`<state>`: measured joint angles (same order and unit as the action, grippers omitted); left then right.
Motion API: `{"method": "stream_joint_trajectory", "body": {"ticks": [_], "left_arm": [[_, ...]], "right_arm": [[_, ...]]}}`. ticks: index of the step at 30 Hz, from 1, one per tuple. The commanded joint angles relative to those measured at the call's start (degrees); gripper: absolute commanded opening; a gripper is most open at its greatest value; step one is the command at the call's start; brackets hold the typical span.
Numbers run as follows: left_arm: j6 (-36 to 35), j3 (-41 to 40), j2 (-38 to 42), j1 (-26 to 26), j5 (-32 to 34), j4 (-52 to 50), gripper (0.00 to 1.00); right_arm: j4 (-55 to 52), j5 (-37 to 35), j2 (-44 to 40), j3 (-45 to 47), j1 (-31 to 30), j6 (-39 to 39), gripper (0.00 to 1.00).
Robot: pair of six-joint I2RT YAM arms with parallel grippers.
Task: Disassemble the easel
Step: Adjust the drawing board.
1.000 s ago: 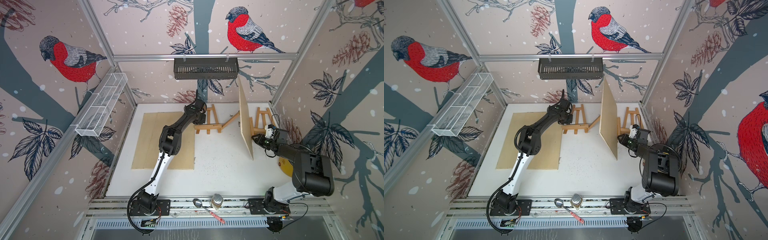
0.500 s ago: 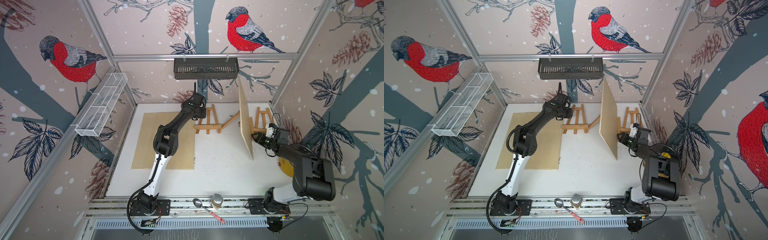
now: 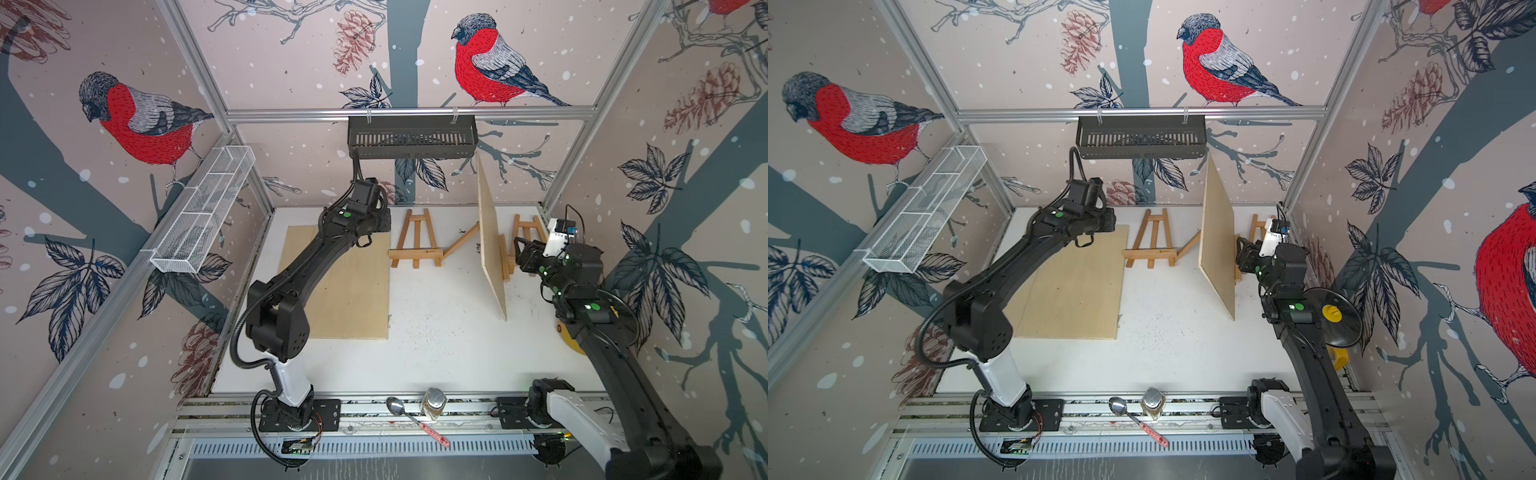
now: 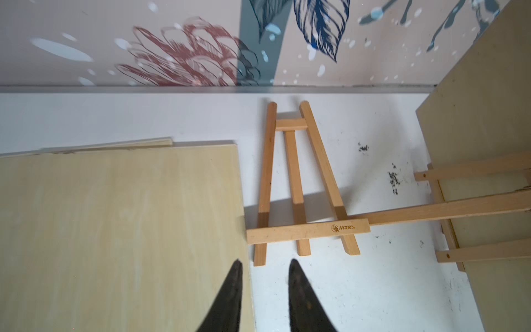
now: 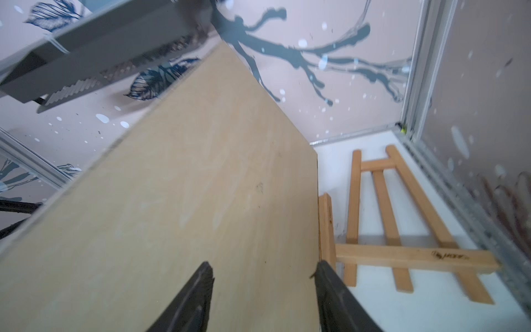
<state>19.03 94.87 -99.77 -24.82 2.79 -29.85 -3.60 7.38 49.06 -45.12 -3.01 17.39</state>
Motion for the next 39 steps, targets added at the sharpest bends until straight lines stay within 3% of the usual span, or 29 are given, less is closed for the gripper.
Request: {"method": "stream_joint_trajectory", "body": {"ticks": [1,7,11,16,19,21,23,25,26,28,30,33,35,39], "left_arm": [[0.66,-7.58,7.79,1.10,7.03,2.31,0.28],[0.85,-24.29,24.71,4.58,9.55,3.05,0.25],[0.38,-35.29,37.55,7.20,9.29,6.99,0.32],[0.84,-37.39,44.81,11.23,7.22,2.46,0.34],[1.84,-37.39,46.25,11.90,5.72,1.24,0.33],[2.29,-39.60,47.32,12.14,4.92,1.56,0.32],[2.80,-41.16,48.70,12.64,4.28,2.35,0.33],[3.35,-42.74,50.02,13.25,4.07,3.40,0.41],[3.69,-43.39,50.42,13.99,3.63,3.71,0.46],[4.07,-43.89,50.06,16.25,0.89,4.09,0.50],[4.62,-44.09,48.45,19.09,-3.07,4.82,0.44],[5.82,-45.45,45.13,22.80,-7.63,8.34,0.42],[6.70,-46.84,43.14,25.16,-10.79,12.12,0.37],[6.35,-46.28,40.01,27.49,-9.65,14.85,0.27]], "right_arm": [[-4.31,-8.43,-6.73,-2.14,-4.86,-4.35,0.58],[-4.96,-11.53,-17.46,-6.22,-18.56,-7.92,0.56],[-3.63,-10.44,-20.22,-8.18,-24.93,-9.00,0.54],[-1.48,-2.82,-17.37,-9.02,-27.89,-7.42,0.51],[0.64,-1.21,-13.17,-9.66,-33.14,-7.28,0.51],[0.99,-5.95,-8.64,-11.00,-41.30,-10.21,0.51],[-0.46,-17.21,-1.73,-14.38,-53.93,-16.08,0.52],[-1.96,-27.45,5.97,-18.20,-65.33,-21.39,0.57],[-3.68,-28.32,9.65,-20.79,-68.10,-22.01,0.57],[-6.98,-23.17,15.40,-24.95,-68.65,-19.05,0.56],[-6.21,-18.13,19.23,-25.35,-68.45,-16.58,0.53],[-7.51,-16.37,26.22,-26.61,-67.47,-12.63,0.33],[-8.80,-16.20,30.81,-26.97,-65.38,-10.63,0.25],[-12.69,-12.41,39.37,-29.16,-60.75,-8.22,0.19]]}}
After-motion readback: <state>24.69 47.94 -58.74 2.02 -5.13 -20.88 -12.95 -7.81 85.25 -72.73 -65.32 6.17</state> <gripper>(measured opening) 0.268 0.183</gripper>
